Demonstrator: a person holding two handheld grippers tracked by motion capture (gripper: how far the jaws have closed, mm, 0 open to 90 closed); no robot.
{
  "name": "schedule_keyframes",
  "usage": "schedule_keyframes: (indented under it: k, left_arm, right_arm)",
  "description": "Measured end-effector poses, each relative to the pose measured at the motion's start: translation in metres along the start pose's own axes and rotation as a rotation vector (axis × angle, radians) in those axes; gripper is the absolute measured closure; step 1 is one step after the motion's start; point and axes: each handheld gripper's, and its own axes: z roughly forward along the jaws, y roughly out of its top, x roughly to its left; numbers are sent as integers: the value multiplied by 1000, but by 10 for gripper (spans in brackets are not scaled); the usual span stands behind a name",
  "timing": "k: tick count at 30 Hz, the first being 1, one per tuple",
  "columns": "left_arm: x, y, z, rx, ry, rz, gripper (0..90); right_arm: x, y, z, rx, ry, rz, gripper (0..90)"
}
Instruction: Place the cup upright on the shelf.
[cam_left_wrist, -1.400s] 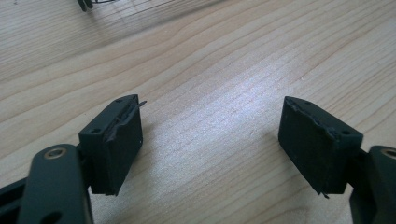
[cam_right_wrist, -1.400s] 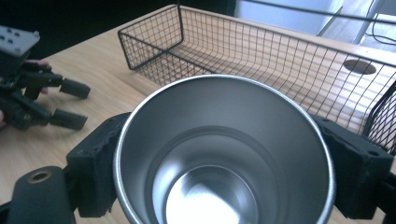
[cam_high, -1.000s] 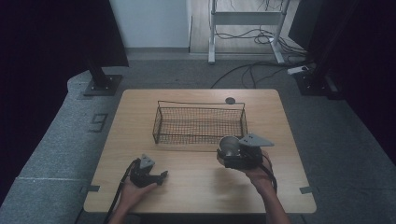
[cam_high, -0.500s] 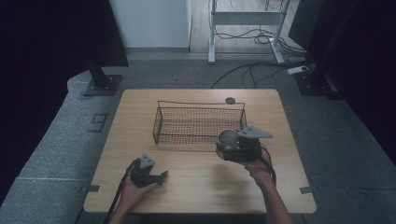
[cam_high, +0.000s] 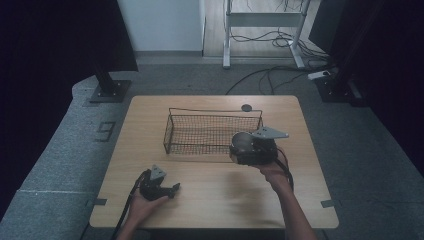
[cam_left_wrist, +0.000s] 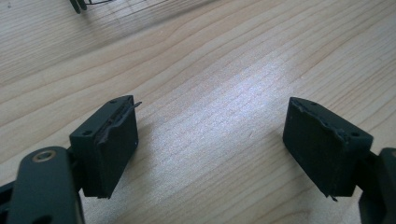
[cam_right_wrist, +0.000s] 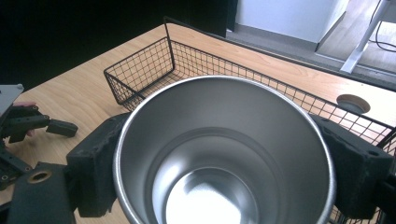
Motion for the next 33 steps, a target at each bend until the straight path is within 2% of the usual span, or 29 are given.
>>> schedule_keyframes:
  k: [19,33]
  left_arm:
    - [0,0,0,1,1,1,179]
    - [0,0,0,1,1,1,179]
  right_arm:
    - [-6,18,9,13,8,-5,134]
    - [-21,26,25,42,-15,1,134]
